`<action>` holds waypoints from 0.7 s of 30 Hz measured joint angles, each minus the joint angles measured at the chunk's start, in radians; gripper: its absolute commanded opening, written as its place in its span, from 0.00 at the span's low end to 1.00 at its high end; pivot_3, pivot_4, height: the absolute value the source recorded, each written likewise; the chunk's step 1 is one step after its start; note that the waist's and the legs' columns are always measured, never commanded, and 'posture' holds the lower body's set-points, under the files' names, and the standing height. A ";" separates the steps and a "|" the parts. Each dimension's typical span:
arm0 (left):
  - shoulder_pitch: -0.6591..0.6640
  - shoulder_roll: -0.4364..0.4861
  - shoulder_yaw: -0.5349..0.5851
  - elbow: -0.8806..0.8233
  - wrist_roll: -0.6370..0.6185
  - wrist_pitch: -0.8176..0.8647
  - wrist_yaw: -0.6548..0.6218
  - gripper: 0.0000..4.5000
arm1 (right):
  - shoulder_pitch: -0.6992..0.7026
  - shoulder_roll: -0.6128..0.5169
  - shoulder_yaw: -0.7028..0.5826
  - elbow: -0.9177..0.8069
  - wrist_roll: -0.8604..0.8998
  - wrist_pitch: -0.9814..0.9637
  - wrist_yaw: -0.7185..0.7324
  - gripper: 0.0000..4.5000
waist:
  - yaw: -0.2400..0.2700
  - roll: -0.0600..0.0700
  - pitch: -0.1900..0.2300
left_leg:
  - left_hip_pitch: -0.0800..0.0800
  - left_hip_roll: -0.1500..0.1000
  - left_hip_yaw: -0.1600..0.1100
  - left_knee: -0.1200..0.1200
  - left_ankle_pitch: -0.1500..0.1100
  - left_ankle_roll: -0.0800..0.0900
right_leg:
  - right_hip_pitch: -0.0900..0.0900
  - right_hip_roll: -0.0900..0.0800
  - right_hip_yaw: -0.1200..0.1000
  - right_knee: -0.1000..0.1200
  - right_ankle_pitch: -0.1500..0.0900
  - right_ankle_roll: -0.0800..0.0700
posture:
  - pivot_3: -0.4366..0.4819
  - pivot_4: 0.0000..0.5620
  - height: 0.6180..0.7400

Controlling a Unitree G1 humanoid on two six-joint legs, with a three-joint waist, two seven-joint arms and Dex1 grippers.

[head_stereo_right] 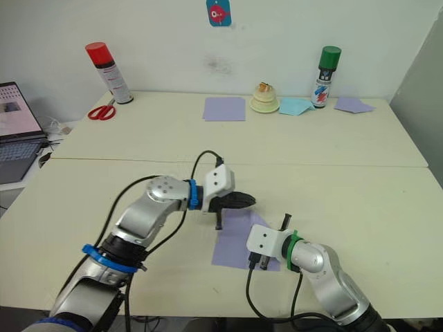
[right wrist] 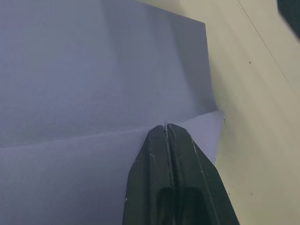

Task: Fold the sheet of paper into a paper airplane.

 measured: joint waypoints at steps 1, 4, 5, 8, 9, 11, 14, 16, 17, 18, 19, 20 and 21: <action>0.001 -0.009 -0.007 0.017 0.009 -0.017 0.001 0.00 | 0.000 0.000 0.000 0.000 0.000 0.000 0.000 0.01 | 0.000 0.000 0.000 | 0.000 0.000 0.000 0.000 0.000 0.000 | 0.000 0.000 0.000 0.000 0.000 0.000 | 0.48 0.27 1.00; 0.015 -0.037 -0.022 0.071 0.034 -0.070 0.008 0.00 | 0.001 0.000 0.000 0.000 0.000 0.000 0.000 0.01 | 0.000 0.000 0.000 | 0.000 0.000 0.000 0.000 0.000 0.000 | 0.000 0.000 0.000 0.000 0.000 0.000 | 0.48 0.27 1.00; 0.019 -0.041 -0.030 0.087 0.041 -0.081 0.009 0.00 | 0.001 0.000 0.000 0.000 -0.001 0.000 0.000 0.01 | 0.000 0.000 0.000 | 0.000 0.000 0.000 0.000 0.000 0.000 | 0.000 0.000 0.000 0.000 0.000 0.000 | 0.48 0.27 1.00; 0.026 -0.057 -0.031 0.143 0.064 -0.114 0.014 0.00 | 0.001 0.000 0.000 0.000 -0.001 0.000 0.000 0.01 | 0.000 0.000 0.000 | 0.000 0.000 0.000 0.000 0.000 0.000 | 0.000 0.000 0.000 0.000 0.000 0.000 | 0.48 0.27 1.00; 0.026 -0.058 -0.031 0.160 0.072 -0.125 0.015 0.00 | 0.002 0.000 0.000 0.000 -0.001 0.000 0.000 0.01 | 0.000 0.000 0.000 | 0.000 0.000 0.000 0.000 0.000 0.000 | 0.000 0.000 0.000 0.000 0.000 0.000 | 0.48 0.27 1.00; 0.026 -0.062 -0.031 0.187 0.081 -0.139 0.015 0.00 | 0.002 0.000 -0.001 -0.001 -0.001 0.000 0.000 0.01 | 0.000 0.000 0.000 | 0.000 0.000 0.000 0.000 0.000 0.000 | 0.000 0.000 0.000 0.000 0.000 0.000 | 0.48 0.27 1.00; 0.029 -0.075 -0.031 0.211 0.089 -0.155 0.018 0.00 | 0.003 -0.001 -0.001 -0.001 -0.001 0.000 0.000 0.01 | 0.000 -0.001 0.000 | 0.000 0.000 0.000 0.000 0.000 0.000 | 0.000 0.000 0.000 0.000 0.000 0.000 | 0.48 0.27 1.00; 0.029 -0.079 -0.031 0.212 0.091 -0.156 0.017 0.00 | 0.003 -0.001 -0.001 -0.001 -0.001 0.000 0.000 0.01 | 0.000 -0.001 -0.001 | 0.000 0.000 0.000 0.000 0.000 0.000 | 0.000 0.000 0.000 0.000 0.000 0.000 | 0.48 0.27 1.00; 0.029 -0.081 -0.031 0.213 0.092 -0.156 0.016 0.00 | 0.003 -0.001 -0.001 -0.001 -0.001 0.000 0.000 0.01 | 0.000 -0.001 -0.001 | 0.000 0.000 -0.001 0.000 0.000 0.000 | 0.000 0.000 0.000 0.000 0.000 0.000 | 0.48 0.27 1.00; 0.029 -0.084 -0.031 0.213 0.092 -0.156 0.014 0.00 | 0.003 -0.001 -0.001 -0.001 -0.001 0.000 0.000 0.01 | 0.000 -0.001 -0.001 | 0.000 0.000 -0.001 0.000 0.000 0.000 | 0.000 0.000 0.000 0.000 0.000 0.000 | 0.48 0.27 1.00; 0.030 -0.086 -0.031 0.213 0.092 -0.156 0.013 0.00 | 0.005 -0.001 -0.001 -0.001 -0.001 0.000 0.000 0.01 | 0.000 -0.001 -0.001 | 0.000 0.000 -0.001 0.000 0.000 0.000 | 0.000 0.000 0.000 0.000 0.000 0.000 | 0.48 0.27 1.00; 0.031 -0.089 -0.031 0.213 0.093 -0.156 0.012 0.00 | 0.006 -0.001 -0.001 -0.001 -0.001 0.000 0.000 0.01 | 0.000 -0.001 -0.001 | 0.000 0.000 0.000 0.000 0.000 0.000 | 0.000 0.000 0.000 0.000 0.000 0.000 | 0.48 0.27 1.00; 0.031 -0.092 -0.031 0.213 0.095 -0.156 0.012 0.00 | 0.007 -0.001 -0.001 -0.001 -0.001 0.000 0.000 0.01 | 0.000 -0.001 -0.001 | 0.000 0.000 -0.001 0.000 0.000 0.000 | 0.000 0.000 0.000 0.000 0.000 0.000 | 0.48 0.27 1.00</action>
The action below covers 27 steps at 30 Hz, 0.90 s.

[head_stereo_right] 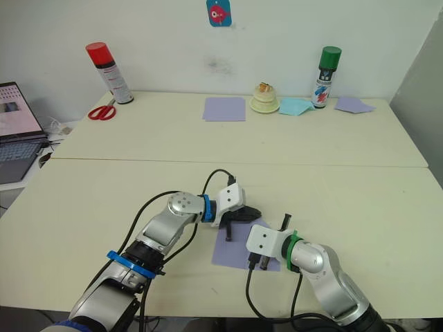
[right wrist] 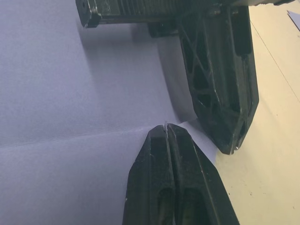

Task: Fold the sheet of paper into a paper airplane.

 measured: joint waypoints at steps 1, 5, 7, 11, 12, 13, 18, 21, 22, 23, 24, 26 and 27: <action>0.000 -0.002 0.000 0.002 0.004 -0.001 0.000 0.00 | 0.000 0.000 0.000 0.000 0.000 0.000 0.000 0.01 | 0.000 0.000 0.000 | 0.000 0.000 0.000 0.000 0.000 0.000 | 0.000 0.000 0.000 0.000 0.000 0.000 | 0.48 0.27 1.00; -0.003 -0.014 0.000 0.033 0.022 -0.020 0.003 0.00 | 0.001 -0.002 0.000 0.000 0.000 0.000 0.000 0.01 | 0.000 0.000 -0.001 | 0.000 0.000 0.000 0.000 0.000 0.000 | 0.000 0.000 0.000 0.000 0.000 0.000 | 0.48 0.27 1.00; -0.003 -0.020 -0.001 0.040 0.028 -0.021 0.003 0.00 | 0.001 -0.002 0.000 0.000 0.000 0.000 0.000 0.01 | 0.001 -0.001 -0.001 | 0.000 0.000 0.000 0.000 0.000 0.000 | 0.000 0.000 0.000 0.000 0.000 0.000 | 0.48 0.27 1.00; -0.003 -0.019 -0.012 0.046 0.037 -0.016 -0.001 0.00 | 0.002 -0.003 0.001 0.000 0.000 0.000 0.000 0.01 | 0.001 -0.001 -0.001 | 0.000 0.000 0.000 0.000 0.000 0.000 | 0.000 0.000 0.000 0.000 0.000 0.000 | 0.48 0.27 1.00; -0.003 -0.018 -0.015 0.047 0.039 -0.014 -0.002 0.00 | 0.002 -0.003 0.001 0.000 0.000 0.000 0.000 0.01 | 0.001 -0.001 -0.002 | 0.000 0.000 0.000 0.000 0.000 0.000 | 0.000 0.000 0.000 0.000 0.000 0.001 | 0.48 0.27 1.00; -0.003 -0.017 -0.016 0.047 0.041 -0.012 -0.003 0.00 | 0.003 -0.003 0.001 0.000 0.000 0.000 0.000 0.01 | 0.001 -0.001 -0.002 | 0.000 0.000 0.000 0.000 0.000 0.000 | 0.000 0.000 0.000 0.000 0.000 0.001 | 0.48 0.27 1.00; -0.003 -0.016 -0.020 0.045 0.042 0.002 -0.008 0.00 | 0.006 -0.004 0.001 0.000 0.000 0.001 0.001 0.01 | 0.001 -0.002 -0.003 | 0.000 0.000 -0.001 0.000 0.000 0.000 | 0.001 0.000 0.000 0.000 -0.001 0.002 | 0.48 0.27 1.00; -0.003 -0.018 -0.023 0.045 0.042 0.005 -0.008 0.00 | 0.009 -0.003 -0.002 -0.002 0.003 0.002 0.001 0.05 | 0.001 -0.002 -0.003 | 0.000 0.000 -0.001 0.000 0.000 0.000 | 0.001 0.000 0.000 0.000 -0.001 0.002 | 0.48 0.27 1.00; -0.003 -0.018 -0.023 0.044 0.042 0.006 -0.008 0.00 | 0.011 -0.002 -0.005 -0.003 0.005 0.003 0.001 0.09 | 0.001 -0.002 -0.003 | 0.000 0.000 -0.001 0.000 0.000 0.000 | 0.001 0.000 0.000 0.000 -0.001 0.002 | 0.48 0.27 1.00; -0.003 -0.018 -0.025 0.043 0.042 0.007 -0.008 0.00 | 0.012 0.000 -0.011 -0.006 0.011 0.006 0.001 0.14 | 0.002 -0.002 -0.003 | 0.000 0.000 -0.001 0.000 0.000 0.000 | 0.001 0.000 0.000 0.000 -0.001 0.002 | 0.48 0.27 1.00; -0.002 -0.019 -0.026 0.040 0.042 0.008 -0.007 0.00 | 0.013 0.000 -0.019 -0.012 0.017 0.009 0.002 0.20 | 0.002 -0.002 -0.003 | 0.000 0.000 -0.001 0.000 0.000 0.000 | 0.002 0.000 0.000 0.000 -0.001 0.002 | 0.48 0.27 1.00; -0.001 -0.016 -0.024 0.036 0.044 0.014 -0.002 0.00 | 0.027 -0.005 -0.026 -0.029 0.022 0.012 0.002 0.33 | 0.002 -0.003 -0.004 | 0.000 0.000 -0.001 0.000 0.000 0.000 | 0.002 0.000 0.000 -0.001 -0.002 0.002 | 0.48 0.27 1.00; 0.001 -0.016 -0.023 0.033 0.044 0.014 -0.001 0.00 | 0.033 -0.012 -0.031 -0.043 0.022 0.010 0.003 0.39 | 0.002 -0.003 -0.004 | 0.000 0.000 -0.001 0.000 0.000 0.000 | 0.002 -0.001 0.000 -0.001 -0.002 0.002 | 0.48 0.27 1.00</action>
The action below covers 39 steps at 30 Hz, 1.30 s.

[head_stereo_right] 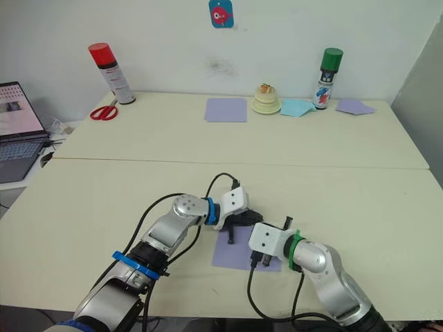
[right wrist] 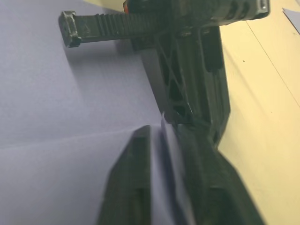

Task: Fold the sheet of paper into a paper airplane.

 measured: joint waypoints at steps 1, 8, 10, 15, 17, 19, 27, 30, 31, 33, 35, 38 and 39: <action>0.001 0.000 0.000 -0.002 0.000 0.003 -0.001 0.00 | 0.008 -0.011 -0.008 -0.016 0.001 -0.002 0.001 0.39 | 0.000 0.000 0.000 | 0.000 0.000 0.000 0.000 0.000 0.000 | 0.000 0.000 0.000 0.000 0.000 0.000 | 0.48 0.27 1.00; 0.017 0.003 -0.002 -0.022 0.000 0.006 -0.003 0.00 | 0.120 -0.071 -0.078 -0.135 0.081 0.030 0.053 0.39 | 0.003 -0.001 0.000 | 0.000 0.000 0.000 0.000 0.000 0.000 | 0.001 -0.001 0.000 0.000 0.000 0.000 | 0.48 0.27 1.00; 0.019 0.008 -0.001 -0.025 0.000 0.006 -0.003 0.00 | 0.133 -0.068 -0.112 -0.162 0.134 0.044 0.071 0.39 | 0.003 -0.001 0.000 | 0.000 0.000 0.000 0.000 0.000 0.000 | 0.000 -0.001 0.000 0.000 0.000 0.000 | 0.48 0.27 1.00; 0.022 0.008 -0.001 -0.027 0.000 0.005 -0.003 0.00 | 0.076 -0.032 -0.236 -0.236 0.289 0.082 0.089 0.39 | 0.003 -0.001 0.000 | 0.000 0.000 0.000 0.000 0.000 0.000 | 0.001 -0.001 0.000 0.000 0.000 0.000 | 0.48 0.27 1.00; 0.022 0.006 -0.002 -0.026 0.000 0.005 -0.003 0.00 | 0.062 -0.028 -0.262 -0.244 0.328 0.115 0.088 0.30 | 0.003 -0.001 0.000 | 0.000 0.000 0.000 0.000 0.000 0.000 | 0.001 -0.001 -0.001 -0.001 0.000 0.000 | 0.48 0.27 1.00; 0.021 0.007 -0.002 -0.021 0.000 0.005 -0.003 0.00 | 0.030 -0.014 -0.266 -0.217 0.355 0.182 0.082 0.17 | 0.003 -0.001 0.000 | 0.000 -0.001 0.000 0.000 0.000 0.000 | 0.001 -0.001 0.000 -0.001 0.000 0.000 | 0.48 0.27 1.00; 0.022 0.004 -0.006 -0.024 0.000 0.005 -0.005 0.00 | -0.083 0.008 -0.175 -0.072 0.349 0.299 0.057 0.00 | 0.003 -0.001 0.000 | 0.000 -0.001 0.000 -0.001 0.000 0.000 | 0.000 -0.001 -0.001 -0.001 -0.001 -0.001 | 0.48 0.27 1.00; 0.025 0.006 -0.006 -0.029 0.001 0.006 -0.004 0.00 | -0.086 0.008 -0.144 -0.037 0.340 0.301 0.042 0.00 | 0.003 -0.001 0.000 | 0.000 -0.001 0.000 -0.001 0.000 0.000 | 0.000 -0.001 0.000 -0.001 -0.001 -0.001 | 0.48 0.27 1.00; 0.026 0.006 -0.006 -0.034 0.001 0.006 -0.004 0.00 | -0.086 0.008 -0.142 -0.033 0.336 0.301 0.036 0.00 | 0.003 -0.001 0.000 | 0.000 -0.001 0.000 -0.001 0.000 0.000 | 0.000 -0.001 0.000 -0.001 -0.001 -0.001 | 0.48 0.27 1.00; 0.031 0.007 -0.006 -0.041 0.001 0.007 -0.003 0.00 | -0.086 0.004 -0.136 -0.021 0.320 0.301 0.024 0.00 | 0.003 -0.001 0.000 | 0.000 -0.001 0.000 -0.001 0.000 0.000 | 0.000 -0.001 -0.001 -0.001 -0.001 -0.001 | 0.48 0.27 1.00; 0.032 0.007 -0.006 -0.044 0.001 0.007 -0.003 0.00 | -0.083 0.001 -0.133 -0.018 0.312 0.300 0.016 0.00 | 0.003 -0.001 0.000 | 0.000 -0.001 0.000 -0.001 0.000 0.000 | 0.000 -0.001 -0.001 -0.001 -0.001 -0.001 | 0.48 0.27 1.00; 0.034 0.007 -0.008 -0.046 0.001 0.008 -0.003 0.00 | -0.074 -0.005 -0.133 -0.018 0.310 0.295 0.010 0.00 | 0.003 -0.001 0.000 | 0.000 -0.001 0.000 -0.001 0.000 0.000 | 0.000 -0.001 -0.001 -0.001 -0.001 -0.001 | 0.48 0.27 1.00; 0.034 0.008 -0.009 -0.046 0.001 0.008 -0.003 0.00 | -0.069 -0.011 -0.133 -0.018 0.311 0.293 0.010 0.00 | 0.004 -0.001 0.000 | 0.000 -0.001 0.000 -0.001 0.000 0.000 | 0.000 -0.001 -0.001 -0.001 -0.001 -0.001 | 0.48 0.27 1.00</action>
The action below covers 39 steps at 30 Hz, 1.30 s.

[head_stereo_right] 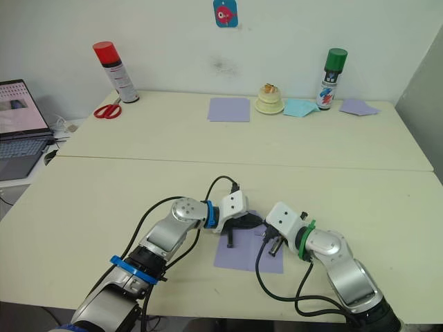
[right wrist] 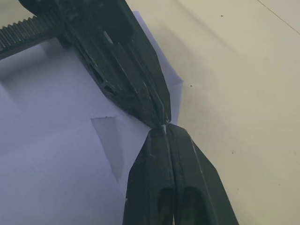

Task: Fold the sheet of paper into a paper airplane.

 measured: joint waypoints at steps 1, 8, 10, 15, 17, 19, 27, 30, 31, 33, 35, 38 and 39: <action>0.000 0.000 -0.002 0.000 0.000 0.000 0.000 0.00 | 0.006 -0.010 0.000 -0.002 0.000 -0.003 0.001 0.00 | 0.001 0.000 0.000 | 0.000 0.000 0.000 0.000 0.000 0.000 | 0.000 0.000 0.000 0.000 0.000 0.000 | 0.48 0.27 1.00; -0.001 0.000 -0.004 0.005 0.000 0.001 -0.001 0.00 | 0.041 -0.037 0.009 -0.028 -0.003 -0.016 -0.005 0.00 | 0.001 0.000 0.000 | 0.000 0.000 0.000 0.000 0.000 0.000 | 0.001 0.000 0.000 0.000 0.000 0.000 | 0.48 0.27 1.00; -0.002 -0.001 -0.006 0.006 0.000 0.001 -0.001 0.00 | 0.050 -0.046 0.010 -0.037 -0.003 -0.018 -0.008 0.00 | 0.002 0.000 0.000 | 0.000 0.000 0.000 0.000 0.000 0.000 | 0.001 0.000 0.000 0.000 0.000 0.000 | 0.48 0.27 1.00; -0.002 -0.003 -0.007 0.006 0.000 0.002 -0.001 0.00 | 0.087 -0.070 0.003 -0.068 0.000 -0.020 -0.012 0.00 | 0.003 0.000 0.000 | 0.000 0.000 0.000 0.000 0.000 0.000 | 0.001 0.000 -0.001 -0.001 0.000 0.000 | 0.48 0.27 1.00; -0.002 -0.005 -0.008 0.006 0.000 0.003 0.000 0.00 | 0.115 -0.079 -0.014 -0.090 0.009 -0.013 -0.010 0.00 | 0.004 0.000 0.000 | 0.000 -0.001 -0.001 0.000 0.000 0.000 | 0.001 0.000 -0.001 -0.001 0.000 0.001 | 0.48 0.27 1.00; -0.002 -0.005 -0.008 0.006 0.000 0.003 0.000 0.00 | 0.135 -0.095 -0.031 -0.116 0.027 0.002 -0.002 0.00 | 0.004 -0.001 0.000 | 0.000 -0.001 0.000 0.000 0.000 0.000 | 0.001 -0.001 -0.001 -0.001 0.000 0.001 | 0.48 0.27 1.00; -0.002 -0.006 -0.008 0.006 0.000 0.003 -0.001 0.00 | 0.154 -0.084 -0.108 -0.150 0.135 0.001 0.029 0.00 | 0.004 -0.001 0.000 | 0.000 -0.001 0.000 0.000 0.000 0.000 | 0.001 -0.001 -0.001 -0.001 -0.001 0.001 | 0.48 0.27 1.00; -0.002 -0.007 -0.008 0.005 0.000 0.004 -0.001 0.00 | 0.144 -0.079 -0.122 -0.191 0.169 -0.011 0.033 0.00 | 0.004 -0.001 0.000 | 0.000 -0.001 0.000 0.000 0.000 0.000 | 0.001 -0.001 -0.001 -0.001 -0.001 0.001 | 0.48 0.27 1.00; -0.002 -0.007 -0.008 0.005 0.000 0.004 -0.001 0.00 | 0.139 -0.079 -0.121 -0.194 0.171 -0.012 0.033 0.00 | 0.004 -0.001 0.000 | 0.000 -0.001 0.000 0.000 0.000 0.000 | 0.001 -0.001 -0.001 -0.001 -0.001 0.001 | 0.48 0.27 1.00; -0.001 -0.008 -0.008 0.005 0.000 0.005 -0.001 0.00 | 0.131 -0.079 -0.112 -0.188 0.167 -0.013 0.030 0.00 | 0.005 -0.001 0.000 | 0.000 -0.001 0.000 0.000 0.000 0.000 | 0.001 -0.001 -0.001 -0.001 -0.001 0.001 | 0.48 0.27 1.00; -0.002 -0.009 -0.008 0.005 0.000 0.006 -0.001 0.00 | 0.118 -0.079 -0.081 -0.164 0.156 -0.014 0.027 0.00 | 0.005 -0.001 0.000 | 0.000 -0.001 0.000 0.000 0.000 0.000 | 0.001 -0.001 -0.001 -0.001 -0.001 0.001 | 0.48 0.27 1.00; -0.003 -0.011 -0.008 0.000 0.000 0.010 -0.002 0.00 | 0.099 -0.063 -0.028 -0.107 0.131 -0.025 0.020 0.00 | 0.006 -0.001 0.000 | 0.000 -0.001 0.000 0.000 0.000 0.000 | 0.001 -0.001 -0.001 -0.001 -0.001 0.001 | 0.48 0.27 1.00; -0.003 -0.011 -0.008 -0.002 0.000 0.011 -0.003 0.00 | 0.094 -0.054 -0.012 -0.087 0.120 -0.028 0.012 0.00 | 0.006 -0.001 0.000 | 0.000 -0.001 0.000 0.000 0.000 0.000 | 0.001 -0.001 -0.001 -0.001 -0.001 0.001 | 0.48 0.27 1.00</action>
